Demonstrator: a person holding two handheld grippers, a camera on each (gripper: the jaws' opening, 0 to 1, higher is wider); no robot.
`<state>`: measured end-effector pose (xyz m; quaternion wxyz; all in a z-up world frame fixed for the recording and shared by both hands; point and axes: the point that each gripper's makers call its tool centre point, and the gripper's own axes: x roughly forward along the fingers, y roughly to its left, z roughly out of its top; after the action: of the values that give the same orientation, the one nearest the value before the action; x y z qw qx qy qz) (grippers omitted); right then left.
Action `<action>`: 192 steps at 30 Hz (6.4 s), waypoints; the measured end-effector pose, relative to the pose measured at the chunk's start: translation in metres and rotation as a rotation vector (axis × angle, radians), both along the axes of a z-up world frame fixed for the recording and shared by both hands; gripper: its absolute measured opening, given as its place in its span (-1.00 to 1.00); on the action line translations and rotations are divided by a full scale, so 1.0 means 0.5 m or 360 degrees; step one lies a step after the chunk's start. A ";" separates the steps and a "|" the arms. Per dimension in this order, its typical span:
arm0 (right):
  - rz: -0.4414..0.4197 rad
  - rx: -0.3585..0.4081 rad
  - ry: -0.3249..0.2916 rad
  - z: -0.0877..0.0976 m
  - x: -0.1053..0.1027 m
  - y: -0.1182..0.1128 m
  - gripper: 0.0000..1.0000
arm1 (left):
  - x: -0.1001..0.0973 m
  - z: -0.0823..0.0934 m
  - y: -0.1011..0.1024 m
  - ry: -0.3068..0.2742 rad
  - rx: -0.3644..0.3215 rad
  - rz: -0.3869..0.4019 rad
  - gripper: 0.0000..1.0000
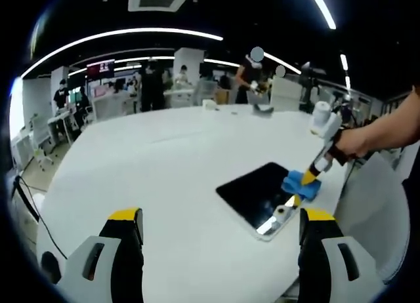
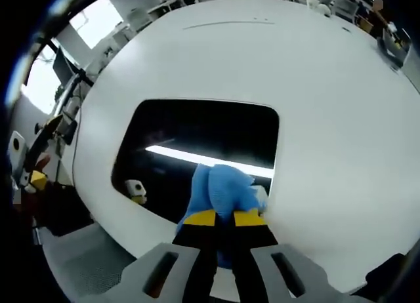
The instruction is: Wipe the mirror surface with the cleaning cloth until all visible marks leave the cleaned area.
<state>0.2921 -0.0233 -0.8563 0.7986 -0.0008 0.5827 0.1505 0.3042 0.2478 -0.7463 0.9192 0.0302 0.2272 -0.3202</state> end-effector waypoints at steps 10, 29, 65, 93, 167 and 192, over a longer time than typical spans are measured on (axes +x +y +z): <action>-0.0014 -0.0010 -0.0004 0.000 0.001 0.003 -0.97 | -0.004 -0.010 0.013 0.0024 -0.0049 0.0035 0.99; 0.0017 -0.0011 -0.0002 0.002 0.004 0.041 -0.97 | 0.000 -0.012 0.015 0.0021 -0.0073 0.0037 0.99; 0.0195 0.0047 0.0008 0.003 0.019 0.212 -0.97 | -0.009 -0.020 0.055 0.0013 -0.0052 0.0020 0.99; 0.0164 0.0057 -0.0056 0.005 0.024 0.269 -0.98 | -0.017 -0.011 0.088 0.0018 -0.0082 -0.0021 0.99; 0.0247 0.0094 -0.0063 0.005 0.056 0.322 -0.98 | 0.005 -0.015 0.090 0.0036 -0.0091 -0.0009 0.99; 0.0235 0.0082 -0.0051 0.004 0.145 0.326 -0.98 | -0.004 -0.007 0.109 0.0029 -0.0091 0.0034 0.99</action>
<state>0.3649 0.1397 -0.8544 0.7943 -0.0257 0.5642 0.2238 0.3020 0.3025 -0.7498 0.9209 -0.0016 0.2266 -0.3170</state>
